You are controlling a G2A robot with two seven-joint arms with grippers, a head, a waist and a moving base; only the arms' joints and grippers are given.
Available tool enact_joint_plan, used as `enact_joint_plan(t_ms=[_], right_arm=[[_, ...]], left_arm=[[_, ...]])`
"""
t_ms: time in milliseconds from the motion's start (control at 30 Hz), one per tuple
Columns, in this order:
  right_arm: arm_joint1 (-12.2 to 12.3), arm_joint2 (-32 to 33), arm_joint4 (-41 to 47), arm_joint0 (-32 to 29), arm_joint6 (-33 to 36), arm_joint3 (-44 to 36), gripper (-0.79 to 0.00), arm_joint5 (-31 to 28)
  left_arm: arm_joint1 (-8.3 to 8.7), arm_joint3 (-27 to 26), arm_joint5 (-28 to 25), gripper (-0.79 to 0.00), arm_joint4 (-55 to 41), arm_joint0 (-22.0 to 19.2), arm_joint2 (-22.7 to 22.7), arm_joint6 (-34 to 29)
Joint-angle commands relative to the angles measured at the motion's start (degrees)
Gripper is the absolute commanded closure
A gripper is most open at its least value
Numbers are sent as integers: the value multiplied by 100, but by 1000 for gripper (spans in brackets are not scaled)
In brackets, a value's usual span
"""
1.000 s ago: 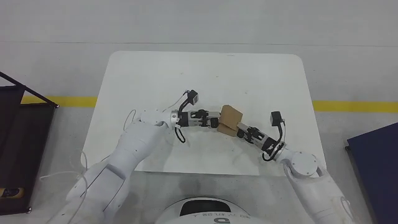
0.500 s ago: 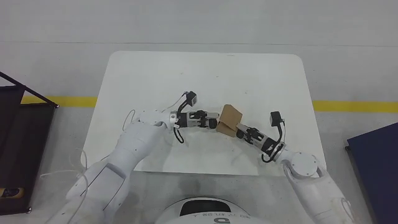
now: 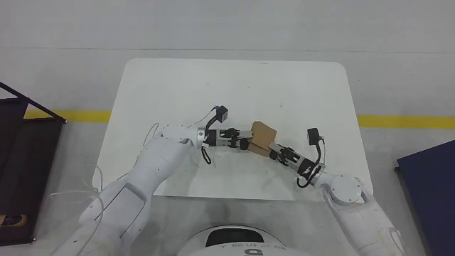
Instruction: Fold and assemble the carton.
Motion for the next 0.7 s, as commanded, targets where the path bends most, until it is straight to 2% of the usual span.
enact_joint_plan(t_ms=[0,133,400,667], right_arm=[[2,-1,2,0,-3,-6,-323,6],[5,-8,12,5,-7,-5,-314,23],[12,-34,-7,28,1,-7,-305,44],[17,-60,-45,36,-26,-33,-289,62]], left_arm=[[-8,65,-1,-526,-41,-18,-16,1],[-18,165,7,-526,-62,-49,-31,-7],[-61,246,58,-594,-24,-98,0,-58],[-106,433,45,-582,-55,-159,-27,-33]])
